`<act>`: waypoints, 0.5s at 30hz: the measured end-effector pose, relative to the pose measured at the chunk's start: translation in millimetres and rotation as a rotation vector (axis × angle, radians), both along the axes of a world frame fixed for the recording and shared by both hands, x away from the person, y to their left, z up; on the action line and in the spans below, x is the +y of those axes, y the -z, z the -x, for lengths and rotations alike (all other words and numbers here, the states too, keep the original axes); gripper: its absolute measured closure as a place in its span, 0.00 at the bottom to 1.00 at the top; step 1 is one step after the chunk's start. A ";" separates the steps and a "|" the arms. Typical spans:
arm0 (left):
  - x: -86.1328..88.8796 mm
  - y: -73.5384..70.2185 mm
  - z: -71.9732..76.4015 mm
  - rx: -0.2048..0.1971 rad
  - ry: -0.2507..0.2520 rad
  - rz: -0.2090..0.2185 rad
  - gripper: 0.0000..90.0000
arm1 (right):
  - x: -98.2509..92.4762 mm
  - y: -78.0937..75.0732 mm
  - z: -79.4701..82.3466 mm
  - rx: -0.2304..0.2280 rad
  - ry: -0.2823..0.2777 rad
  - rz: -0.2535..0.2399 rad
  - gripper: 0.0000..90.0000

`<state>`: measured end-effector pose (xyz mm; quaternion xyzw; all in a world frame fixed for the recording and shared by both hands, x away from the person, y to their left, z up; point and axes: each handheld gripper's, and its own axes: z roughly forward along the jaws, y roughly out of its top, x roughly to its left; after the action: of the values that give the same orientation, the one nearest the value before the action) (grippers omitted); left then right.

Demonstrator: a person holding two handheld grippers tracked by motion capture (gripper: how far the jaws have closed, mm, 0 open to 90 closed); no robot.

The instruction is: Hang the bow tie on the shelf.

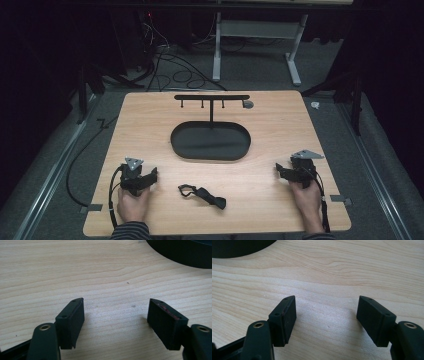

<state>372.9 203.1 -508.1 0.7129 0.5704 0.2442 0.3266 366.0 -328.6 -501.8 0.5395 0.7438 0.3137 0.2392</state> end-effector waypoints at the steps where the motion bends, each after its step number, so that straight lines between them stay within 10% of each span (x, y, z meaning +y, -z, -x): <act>1: -0.2 0.1 -0.1 -0.001 -0.001 0.000 0.33 | 0.0 0.0 0.0 0.000 -0.001 0.000 0.37; 15: -1.2 0.0 -0.5 0.006 0.004 -0.005 0.31 | 0.3 0.0 0.1 0.002 -0.006 0.000 0.37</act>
<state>373.4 201.9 -508.1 0.7156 0.5694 0.2429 0.3235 365.9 -328.3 -501.8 0.5375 0.7457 0.3142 0.2374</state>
